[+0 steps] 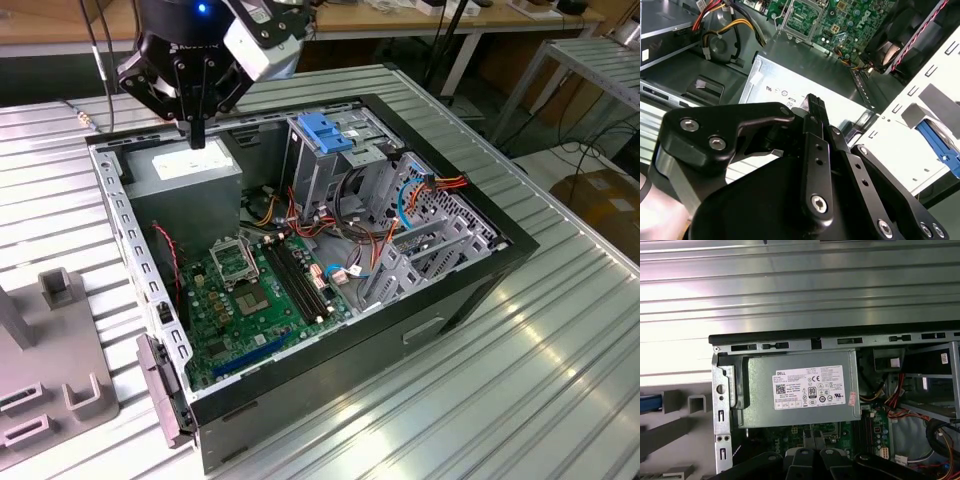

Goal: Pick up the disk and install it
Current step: 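Reach for the disk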

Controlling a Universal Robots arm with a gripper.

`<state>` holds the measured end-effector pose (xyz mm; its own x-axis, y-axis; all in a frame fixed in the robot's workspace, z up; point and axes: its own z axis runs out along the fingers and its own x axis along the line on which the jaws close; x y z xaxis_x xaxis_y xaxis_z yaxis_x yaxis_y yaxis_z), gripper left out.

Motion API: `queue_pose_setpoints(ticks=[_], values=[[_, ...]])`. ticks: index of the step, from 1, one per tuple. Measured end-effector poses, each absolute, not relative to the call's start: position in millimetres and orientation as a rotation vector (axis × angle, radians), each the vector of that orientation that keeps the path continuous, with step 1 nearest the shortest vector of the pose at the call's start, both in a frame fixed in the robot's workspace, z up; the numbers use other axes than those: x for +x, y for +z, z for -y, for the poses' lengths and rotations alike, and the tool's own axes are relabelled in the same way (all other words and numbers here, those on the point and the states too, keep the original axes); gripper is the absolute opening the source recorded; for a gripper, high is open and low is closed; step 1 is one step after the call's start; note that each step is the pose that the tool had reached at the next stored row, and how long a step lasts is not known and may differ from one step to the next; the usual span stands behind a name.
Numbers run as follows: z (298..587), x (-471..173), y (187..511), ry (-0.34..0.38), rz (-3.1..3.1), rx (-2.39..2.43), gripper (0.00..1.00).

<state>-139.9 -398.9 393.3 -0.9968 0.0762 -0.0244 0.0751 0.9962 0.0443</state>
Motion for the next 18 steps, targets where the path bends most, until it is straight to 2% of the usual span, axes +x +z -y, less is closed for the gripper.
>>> queue_pose_setpoints(ticks=[18], values=[[399,-152,393,0.068,-3.112,0.118,0.1]])
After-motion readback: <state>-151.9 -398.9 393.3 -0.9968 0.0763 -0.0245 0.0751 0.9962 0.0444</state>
